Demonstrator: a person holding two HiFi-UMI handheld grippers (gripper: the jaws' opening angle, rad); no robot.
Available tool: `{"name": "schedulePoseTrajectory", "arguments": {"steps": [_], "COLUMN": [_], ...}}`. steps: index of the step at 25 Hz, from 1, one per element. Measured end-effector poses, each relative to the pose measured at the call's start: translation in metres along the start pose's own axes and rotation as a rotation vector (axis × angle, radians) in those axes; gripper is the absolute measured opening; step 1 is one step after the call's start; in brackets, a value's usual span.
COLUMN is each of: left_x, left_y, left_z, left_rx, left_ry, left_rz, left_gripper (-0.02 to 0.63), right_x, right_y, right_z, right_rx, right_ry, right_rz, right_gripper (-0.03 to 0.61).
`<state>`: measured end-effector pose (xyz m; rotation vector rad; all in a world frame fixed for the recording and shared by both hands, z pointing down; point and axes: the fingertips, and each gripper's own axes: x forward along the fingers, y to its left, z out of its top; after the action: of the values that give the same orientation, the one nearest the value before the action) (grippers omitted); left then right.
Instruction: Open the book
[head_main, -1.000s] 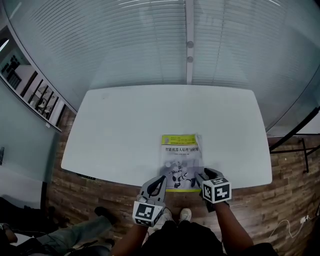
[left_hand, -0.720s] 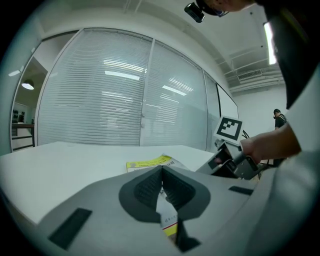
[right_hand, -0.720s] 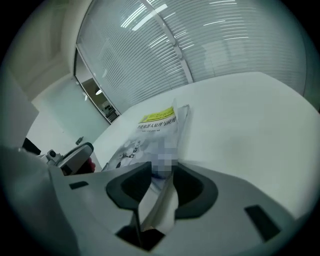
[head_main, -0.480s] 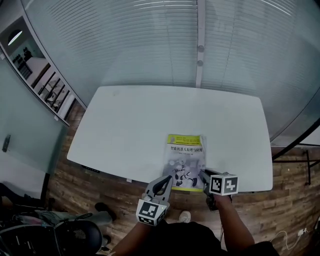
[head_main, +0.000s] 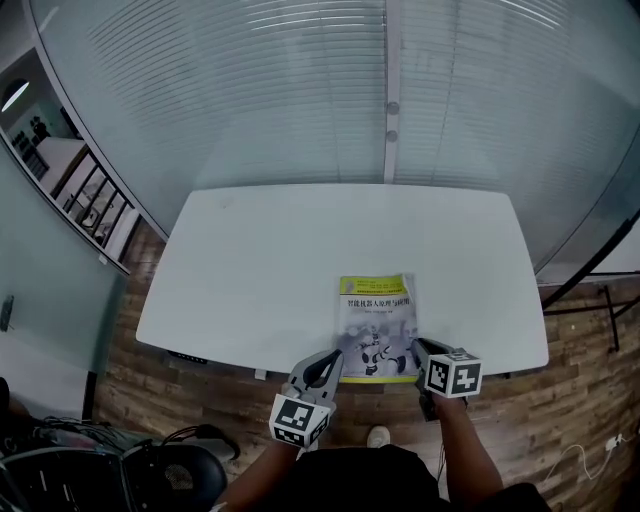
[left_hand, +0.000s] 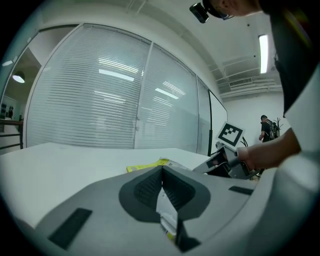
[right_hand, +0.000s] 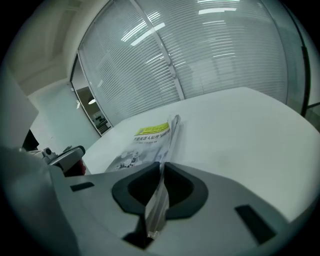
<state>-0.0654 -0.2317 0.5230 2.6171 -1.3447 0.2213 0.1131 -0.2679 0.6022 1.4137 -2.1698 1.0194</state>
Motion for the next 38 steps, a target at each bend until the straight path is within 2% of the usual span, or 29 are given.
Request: {"name": "schedulePoseTrajectory", "arguments": {"steps": [4, 8, 19, 25, 32, 38], "left_x": [-0.016, -0.028, -0.071, -0.083, -0.098, -0.111], "left_y": [0.008, 0.01, 0.04, 0.056, 0.07, 0.08], "left_z": [0.002, 0.0, -0.024, -0.011, -0.008, -0.011], "left_rx": [-0.019, -0.004, -0.097, -0.06, -0.086, -0.06], "left_ry": [-0.023, -0.059, -0.009, -0.036, -0.03, -0.028], "left_rz": [-0.043, -0.102, -0.1, -0.118, -0.122, -0.135], "left_gripper": [0.014, 0.014, 0.014, 0.014, 0.014, 0.014], "right_x": [-0.005, -0.008, -0.026, -0.03, -0.029, -0.01], "right_y": [0.007, 0.011, 0.057, 0.1, 0.157, 0.2], "right_z": [0.007, 0.015, 0.038, 0.052, 0.065, 0.062], "right_rx": [-0.015, -0.064, -0.218, -0.336, -0.452, -0.691], "right_ry": [-0.045, -0.083, -0.157, -0.186, -0.234, -0.191], "right_rz": [-0.045, -0.099, -0.203, -0.244, -0.254, -0.35], "right_gripper": [0.032, 0.028, 0.021, 0.02, 0.018, 0.017]}}
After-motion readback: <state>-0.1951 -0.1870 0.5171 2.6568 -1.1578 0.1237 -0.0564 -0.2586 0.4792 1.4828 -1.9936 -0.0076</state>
